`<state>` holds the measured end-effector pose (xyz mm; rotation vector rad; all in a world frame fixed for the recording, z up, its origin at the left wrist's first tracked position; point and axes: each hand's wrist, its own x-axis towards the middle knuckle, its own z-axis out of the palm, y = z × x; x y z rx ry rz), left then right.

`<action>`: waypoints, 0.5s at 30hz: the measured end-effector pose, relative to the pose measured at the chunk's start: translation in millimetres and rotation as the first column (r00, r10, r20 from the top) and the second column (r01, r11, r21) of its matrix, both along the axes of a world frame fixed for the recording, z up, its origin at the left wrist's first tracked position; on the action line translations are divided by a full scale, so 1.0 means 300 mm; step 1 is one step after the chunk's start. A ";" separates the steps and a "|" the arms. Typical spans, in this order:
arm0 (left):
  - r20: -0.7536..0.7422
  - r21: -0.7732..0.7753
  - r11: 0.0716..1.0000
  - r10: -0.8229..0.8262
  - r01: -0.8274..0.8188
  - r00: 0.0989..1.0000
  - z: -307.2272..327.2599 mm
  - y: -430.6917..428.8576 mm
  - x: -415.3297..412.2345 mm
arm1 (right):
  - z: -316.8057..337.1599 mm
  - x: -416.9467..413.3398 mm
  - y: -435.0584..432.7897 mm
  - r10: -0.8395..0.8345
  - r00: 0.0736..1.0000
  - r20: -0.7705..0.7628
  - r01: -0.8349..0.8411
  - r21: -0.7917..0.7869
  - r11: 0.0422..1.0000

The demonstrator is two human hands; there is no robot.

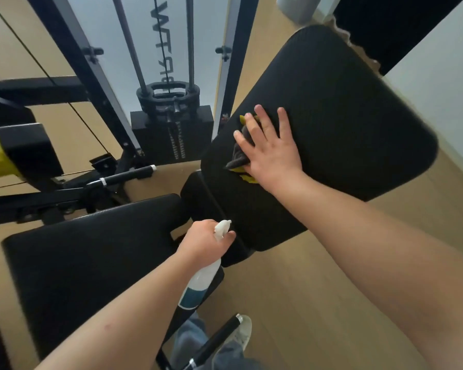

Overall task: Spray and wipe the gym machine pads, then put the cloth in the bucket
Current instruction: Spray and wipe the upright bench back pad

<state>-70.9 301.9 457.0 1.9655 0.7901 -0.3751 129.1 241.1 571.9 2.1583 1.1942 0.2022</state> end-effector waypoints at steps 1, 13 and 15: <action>0.016 -0.001 1.000 -0.029 0.029 0.999 -0.002 -0.005 -0.005 | -0.002 0.024 0.051 0.003 1.000 0.009 -0.003 0.008 1.000; -0.039 0.073 0.996 0.059 -0.056 0.998 0.006 -0.044 -0.008 | -0.029 -0.099 -0.162 0.013 0.994 -0.105 -0.017 -0.038 0.999; -0.046 0.074 0.990 0.123 -0.120 0.991 0.019 -0.053 0.003 | -0.052 -0.166 -0.270 0.002 0.989 -0.147 -0.012 -0.064 0.998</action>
